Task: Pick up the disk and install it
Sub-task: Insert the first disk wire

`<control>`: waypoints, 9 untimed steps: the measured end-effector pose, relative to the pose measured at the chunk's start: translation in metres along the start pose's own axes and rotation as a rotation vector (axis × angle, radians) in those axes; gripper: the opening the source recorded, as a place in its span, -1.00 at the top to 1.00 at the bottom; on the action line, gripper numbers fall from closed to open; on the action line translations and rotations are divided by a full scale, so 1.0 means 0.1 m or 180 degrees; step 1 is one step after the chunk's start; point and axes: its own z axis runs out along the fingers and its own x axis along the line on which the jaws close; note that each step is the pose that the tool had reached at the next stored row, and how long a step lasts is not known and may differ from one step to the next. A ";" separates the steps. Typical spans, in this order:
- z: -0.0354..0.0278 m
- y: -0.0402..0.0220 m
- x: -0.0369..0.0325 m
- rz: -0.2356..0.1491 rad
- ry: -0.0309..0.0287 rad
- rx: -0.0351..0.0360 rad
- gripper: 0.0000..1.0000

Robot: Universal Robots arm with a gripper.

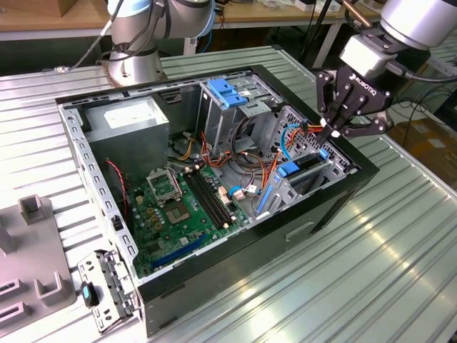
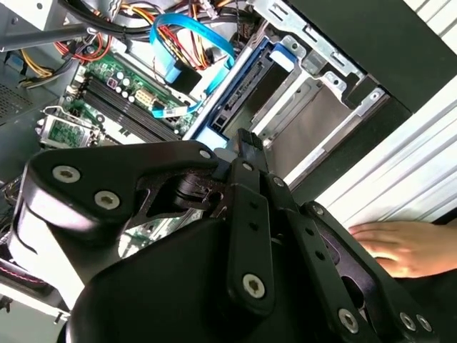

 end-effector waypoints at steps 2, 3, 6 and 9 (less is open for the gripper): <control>0.000 -0.020 0.003 -0.0024 -0.0005 -0.0001 0.79; -0.001 -0.040 0.005 -0.0036 -0.0006 -0.0002 0.79; -0.005 -0.149 0.010 -0.0054 -0.0006 -0.0004 0.79; -0.005 -0.287 -0.015 -0.0058 -0.0005 -0.0004 0.79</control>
